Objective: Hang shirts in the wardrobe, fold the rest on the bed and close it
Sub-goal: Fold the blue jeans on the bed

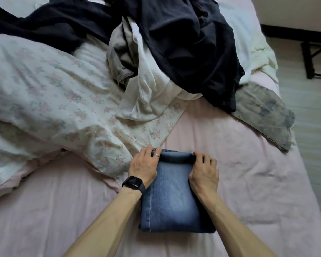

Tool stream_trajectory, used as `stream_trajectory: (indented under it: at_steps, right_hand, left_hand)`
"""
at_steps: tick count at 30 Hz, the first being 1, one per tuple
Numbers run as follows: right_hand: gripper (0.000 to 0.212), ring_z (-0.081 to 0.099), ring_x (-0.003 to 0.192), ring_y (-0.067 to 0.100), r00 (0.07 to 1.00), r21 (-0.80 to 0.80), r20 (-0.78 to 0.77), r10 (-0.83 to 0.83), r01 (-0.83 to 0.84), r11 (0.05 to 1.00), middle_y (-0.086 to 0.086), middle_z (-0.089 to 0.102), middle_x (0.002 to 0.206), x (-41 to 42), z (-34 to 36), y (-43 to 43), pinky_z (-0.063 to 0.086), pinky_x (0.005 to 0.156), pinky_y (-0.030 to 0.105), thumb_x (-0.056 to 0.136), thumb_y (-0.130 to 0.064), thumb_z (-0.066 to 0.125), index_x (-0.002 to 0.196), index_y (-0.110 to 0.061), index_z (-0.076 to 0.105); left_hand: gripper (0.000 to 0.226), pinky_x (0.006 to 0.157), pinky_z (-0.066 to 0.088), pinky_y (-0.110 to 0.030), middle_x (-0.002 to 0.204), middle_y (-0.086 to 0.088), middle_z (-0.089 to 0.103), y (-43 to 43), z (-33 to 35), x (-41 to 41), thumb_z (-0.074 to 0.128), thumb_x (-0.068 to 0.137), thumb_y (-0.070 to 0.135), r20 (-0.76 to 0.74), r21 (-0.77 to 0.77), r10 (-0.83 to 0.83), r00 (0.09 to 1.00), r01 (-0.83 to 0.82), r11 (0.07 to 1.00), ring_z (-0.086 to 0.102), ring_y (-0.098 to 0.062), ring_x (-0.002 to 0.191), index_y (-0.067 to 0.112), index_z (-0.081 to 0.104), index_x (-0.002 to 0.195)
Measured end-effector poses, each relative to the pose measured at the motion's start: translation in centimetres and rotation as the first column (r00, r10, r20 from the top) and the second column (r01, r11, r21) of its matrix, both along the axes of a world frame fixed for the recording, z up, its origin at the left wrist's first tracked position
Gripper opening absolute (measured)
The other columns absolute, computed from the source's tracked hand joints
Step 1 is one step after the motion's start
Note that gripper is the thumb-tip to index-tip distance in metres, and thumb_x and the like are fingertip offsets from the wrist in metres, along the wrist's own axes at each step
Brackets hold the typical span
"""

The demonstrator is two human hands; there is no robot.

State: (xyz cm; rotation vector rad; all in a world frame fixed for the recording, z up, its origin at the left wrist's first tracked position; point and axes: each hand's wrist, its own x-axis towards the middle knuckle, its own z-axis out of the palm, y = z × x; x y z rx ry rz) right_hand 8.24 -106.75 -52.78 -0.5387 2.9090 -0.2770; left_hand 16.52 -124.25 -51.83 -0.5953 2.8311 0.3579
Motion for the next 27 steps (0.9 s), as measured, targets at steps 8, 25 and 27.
stream_trajectory:
  at_steps: [8, 25, 27]
  right_hand:
    - [0.04, 0.054, 0.109, 0.036, 0.995, -0.082, 0.015, -0.103, 0.103, 0.991, 0.011, 0.055, 0.132, -0.5, -0.2, -0.2, 0.05, 0.079, 0.048, 0.093, -0.017, 0.061, 0.133, -0.018, 0.059]
    - [0.064, -0.007, 0.155, 0.025, 0.984, 0.05, 0.061, 0.165, -0.168, 0.984, 0.0, -0.002, 0.169, 3.9, -5.8, 1.6, 0.008, 0.115, 0.072, 0.097, -0.052, 0.034, 0.158, -0.041, 0.017]
    - [0.064, -0.005, 0.155, 0.029, 0.987, 0.028, 0.041, 0.153, -0.155, 0.988, 0.001, 0.0, 0.169, 3.6, -6.6, 1.7, 0.008, 0.113, 0.074, 0.097, -0.052, 0.037, 0.158, -0.041, 0.021]
  left_hand:
    - [0.05, 0.106, 0.04, -0.044, 0.136, -0.01, 0.055, 1.2, 0.2, 0.3, 0.059, 0.089, 0.013, -0.159, -0.06, 0.093, 0.983, -0.103, 0.993, 0.049, -0.03, 0.132, 0.016, 0.056, 0.138]
    - [0.068, 0.12, -0.004, -0.059, 0.168, -0.005, -0.003, 6.6, -6.9, 3.5, 0.031, 0.096, 0.053, -0.02, -0.07, 0.029, 0.999, -0.031, 0.997, -0.008, -0.031, 0.153, 0.034, 0.012, 0.159]
    - [0.068, 0.119, 0.0, -0.063, 0.168, -0.006, -0.002, 6.7, -8.0, 3.3, 0.031, 0.096, 0.053, -0.064, -0.077, 0.026, 0.998, -0.03, 0.997, -0.004, -0.033, 0.154, 0.034, 0.012, 0.159]
